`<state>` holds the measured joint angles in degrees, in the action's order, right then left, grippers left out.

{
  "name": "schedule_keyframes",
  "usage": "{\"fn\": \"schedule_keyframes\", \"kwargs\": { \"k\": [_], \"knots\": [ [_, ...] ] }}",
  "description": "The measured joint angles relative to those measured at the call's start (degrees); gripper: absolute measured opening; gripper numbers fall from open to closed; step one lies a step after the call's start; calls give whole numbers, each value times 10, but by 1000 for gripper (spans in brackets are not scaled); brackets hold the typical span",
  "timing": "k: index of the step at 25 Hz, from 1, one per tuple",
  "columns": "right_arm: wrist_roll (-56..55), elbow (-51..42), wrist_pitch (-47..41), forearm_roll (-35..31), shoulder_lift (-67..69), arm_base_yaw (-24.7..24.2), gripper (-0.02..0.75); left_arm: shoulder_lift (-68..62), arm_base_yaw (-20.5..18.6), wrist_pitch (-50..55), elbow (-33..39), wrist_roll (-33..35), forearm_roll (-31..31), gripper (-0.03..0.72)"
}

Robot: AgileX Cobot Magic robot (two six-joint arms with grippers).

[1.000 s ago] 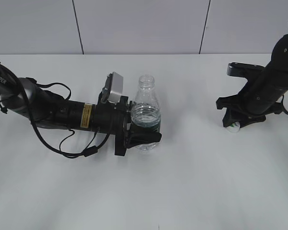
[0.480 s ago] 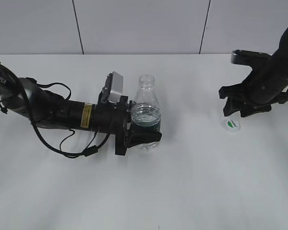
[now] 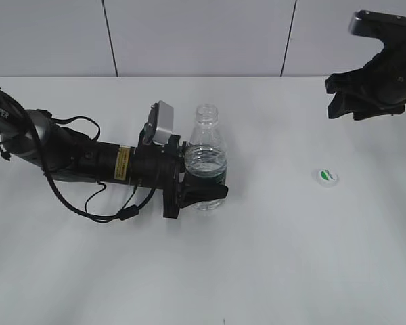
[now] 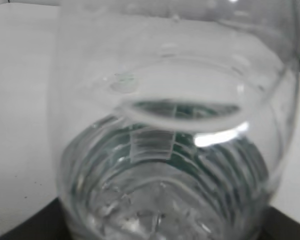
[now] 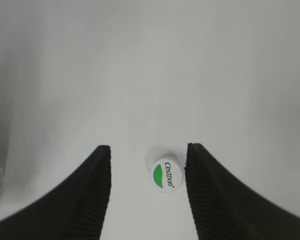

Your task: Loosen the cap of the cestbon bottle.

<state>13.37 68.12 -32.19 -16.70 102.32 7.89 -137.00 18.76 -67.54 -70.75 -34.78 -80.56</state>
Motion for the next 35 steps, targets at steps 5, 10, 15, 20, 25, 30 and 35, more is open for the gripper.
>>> {"fn": "schedule_keyframes", "kwargs": {
  "k": [5, 10, 15, 20, 25, 30, 35],
  "knots": [
    [0, 1, 0, 2, -19, 0, 372, 0, 0, 4, 0, -31, 11, 407],
    [0, 13, -2, 4, -19, 0, 372, 0, 0, 4, 0, -39, 14, 407],
    [0, 20, -2, 4, -21, 0, 372, 0, 0, 4, 0, -41, 16, 435],
    [0, 20, -2, 4, -21, 0, 372, -1, 0, 15, 0, -41, 14, 533],
    [0, 20, -2, 4, -21, 0, 372, -1, 0, -2, 0, -42, 14, 565],
    [0, 20, -2, 4, -21, 0, 372, 6, 0, -12, 0, -46, 13, 566],
    [0, 21, -3, 4, -21, 0, 372, 36, 0, -15, 1, -56, 4, 566]
  ]
}}
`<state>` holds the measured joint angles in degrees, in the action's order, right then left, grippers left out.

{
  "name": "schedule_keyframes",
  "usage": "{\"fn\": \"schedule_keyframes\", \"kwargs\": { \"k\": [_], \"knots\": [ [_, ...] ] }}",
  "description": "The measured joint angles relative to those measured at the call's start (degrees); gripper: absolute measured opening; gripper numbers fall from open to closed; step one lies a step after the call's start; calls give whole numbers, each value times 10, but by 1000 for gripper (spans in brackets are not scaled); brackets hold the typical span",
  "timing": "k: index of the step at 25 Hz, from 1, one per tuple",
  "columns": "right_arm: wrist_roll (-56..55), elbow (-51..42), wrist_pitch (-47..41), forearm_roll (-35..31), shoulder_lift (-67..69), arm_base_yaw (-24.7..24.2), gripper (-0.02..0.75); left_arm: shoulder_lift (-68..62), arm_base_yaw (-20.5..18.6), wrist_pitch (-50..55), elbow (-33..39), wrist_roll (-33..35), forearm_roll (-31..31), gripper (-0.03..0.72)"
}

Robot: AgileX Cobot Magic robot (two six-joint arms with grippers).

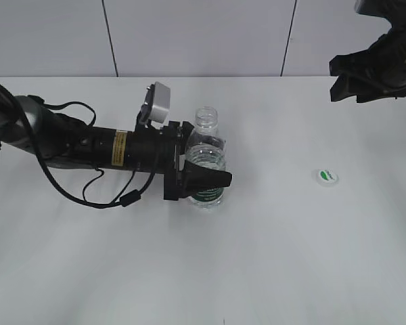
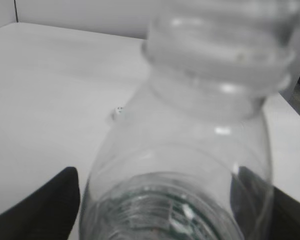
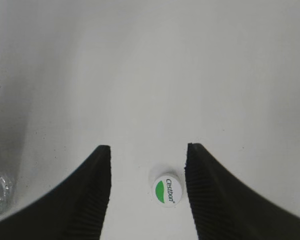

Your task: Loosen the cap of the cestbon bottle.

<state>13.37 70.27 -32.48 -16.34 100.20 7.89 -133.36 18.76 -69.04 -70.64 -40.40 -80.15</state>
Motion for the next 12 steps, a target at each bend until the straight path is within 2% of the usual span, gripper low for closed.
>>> {"fn": "schedule_keyframes", "kwargs": {
  "k": [12],
  "knots": [
    [0, 21, -16, -2, -16, 0, 372, 52, 0, -2, 0, -38, 16, 568]
  ]
}}
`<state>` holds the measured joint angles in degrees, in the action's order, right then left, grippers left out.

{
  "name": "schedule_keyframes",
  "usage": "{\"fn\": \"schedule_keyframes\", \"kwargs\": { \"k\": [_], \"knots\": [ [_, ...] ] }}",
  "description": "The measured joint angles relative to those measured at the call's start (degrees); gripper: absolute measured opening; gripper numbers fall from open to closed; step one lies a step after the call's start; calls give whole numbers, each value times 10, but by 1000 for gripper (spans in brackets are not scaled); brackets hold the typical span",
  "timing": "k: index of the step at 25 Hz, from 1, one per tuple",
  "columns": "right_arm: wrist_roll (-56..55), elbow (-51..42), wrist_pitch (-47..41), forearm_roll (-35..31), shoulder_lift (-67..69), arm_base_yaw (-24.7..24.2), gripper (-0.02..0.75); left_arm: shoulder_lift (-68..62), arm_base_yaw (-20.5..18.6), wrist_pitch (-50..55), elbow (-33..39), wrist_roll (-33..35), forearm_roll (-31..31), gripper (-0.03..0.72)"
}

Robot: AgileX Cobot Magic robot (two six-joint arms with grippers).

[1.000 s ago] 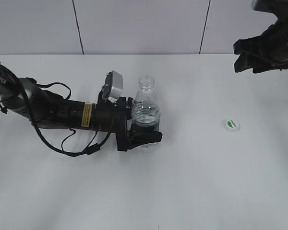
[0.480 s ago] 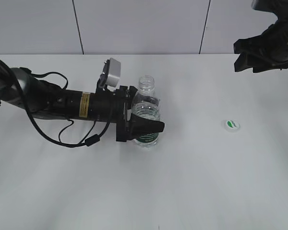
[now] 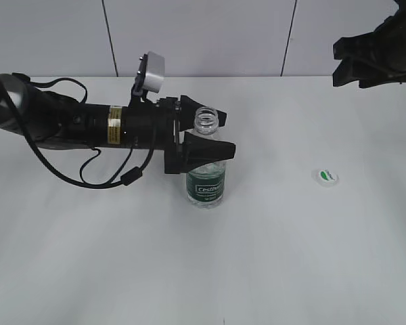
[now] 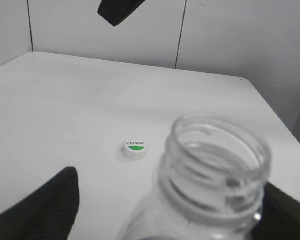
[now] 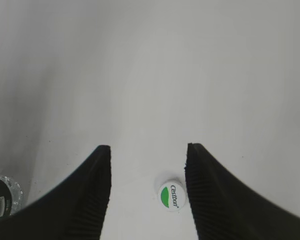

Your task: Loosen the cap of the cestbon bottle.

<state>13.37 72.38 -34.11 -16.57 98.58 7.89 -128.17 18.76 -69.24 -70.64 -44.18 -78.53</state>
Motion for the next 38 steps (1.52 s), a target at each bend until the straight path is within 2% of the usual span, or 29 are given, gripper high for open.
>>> {"fn": "schedule_keyframes", "kwargs": {
  "k": [7, 17, 22, 26, 31, 36, 38],
  "knots": [
    [0, 3, -5, -3, -17, 0, 372, 32, 0, 0, 0, -52, 2, 568],
    [-1, 46, -54, -6, -19, 0, 372, 104, -1, 2, 0, -131, -2, 568],
    [-1, 64, -104, -6, -19, 0, 372, 143, -16, 72, 0, -184, -22, 568],
    [-1, 90, -157, -6, -19, 0, 373, 178, -41, 183, 0, -268, -58, 568],
    [-1, 127, -206, -6, -19, 0, 374, 222, -81, 337, 1, -435, -113, 568],
    [-1, 163, -257, -6, -19, 0, 373, 238, -124, 395, 1, -572, -230, 568],
    [-1, 175, -281, -6, -19, 0, 373, 238, -143, 403, 1, -630, -255, 568]
  ]
}}
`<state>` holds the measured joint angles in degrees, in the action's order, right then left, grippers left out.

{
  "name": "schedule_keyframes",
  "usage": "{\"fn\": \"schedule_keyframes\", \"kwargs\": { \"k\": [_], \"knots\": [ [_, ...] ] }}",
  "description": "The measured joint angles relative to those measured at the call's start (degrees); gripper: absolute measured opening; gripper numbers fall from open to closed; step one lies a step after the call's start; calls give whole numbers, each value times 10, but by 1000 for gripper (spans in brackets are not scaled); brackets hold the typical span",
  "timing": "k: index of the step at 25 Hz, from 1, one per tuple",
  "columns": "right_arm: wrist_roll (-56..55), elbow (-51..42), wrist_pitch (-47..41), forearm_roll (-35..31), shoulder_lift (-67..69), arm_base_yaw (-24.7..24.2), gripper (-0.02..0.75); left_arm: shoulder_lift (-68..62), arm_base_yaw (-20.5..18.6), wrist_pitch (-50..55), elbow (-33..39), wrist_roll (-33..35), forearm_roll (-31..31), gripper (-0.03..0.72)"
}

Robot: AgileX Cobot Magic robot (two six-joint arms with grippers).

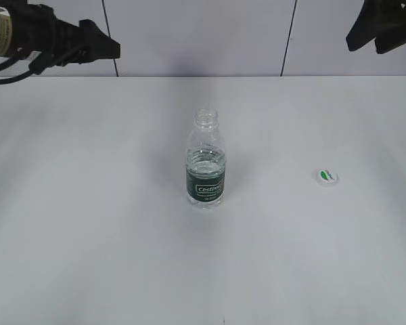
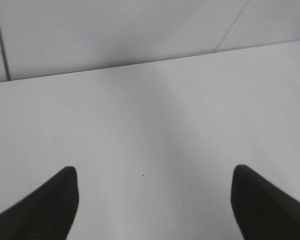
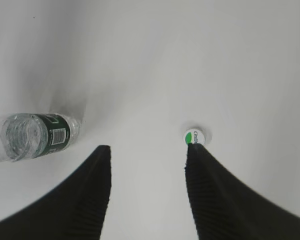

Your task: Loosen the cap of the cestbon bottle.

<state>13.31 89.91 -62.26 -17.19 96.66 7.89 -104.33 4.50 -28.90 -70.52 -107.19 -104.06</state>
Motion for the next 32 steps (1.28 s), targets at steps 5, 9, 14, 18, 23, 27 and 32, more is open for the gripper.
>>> {"fn": "schedule_keyframes", "kwargs": {
  "k": [5, 9, 14, 18, 23, 27, 32],
  "knots": [
    [-1, 28, -56, 0, 0, 0, 373, 0, -44, 2, 1, -75, -10, 568],
    [-1, 39, -68, 2, -1, 0, 373, 0, -71, 2, 1, -85, -12, 568],
    [-1, 41, -71, 26, -10, 0, 373, 0, -100, 5, 1, -71, -12, 568],
    [-1, 36, -72, 58, -25, 0, 373, 0, -110, 15, 1, -27, -13, 568],
    [-1, -8, -74, 65, -78, 0, 373, 0, -110, 19, 1, -19, -13, 568],
    [-1, -70, -74, 65, -140, 0, 373, 0, -110, 21, 1, -18, -13, 568],
    [-1, -172, -70, 65, -224, 0, 373, 0, -110, 11, 1, -17, -13, 568]
  ]
}}
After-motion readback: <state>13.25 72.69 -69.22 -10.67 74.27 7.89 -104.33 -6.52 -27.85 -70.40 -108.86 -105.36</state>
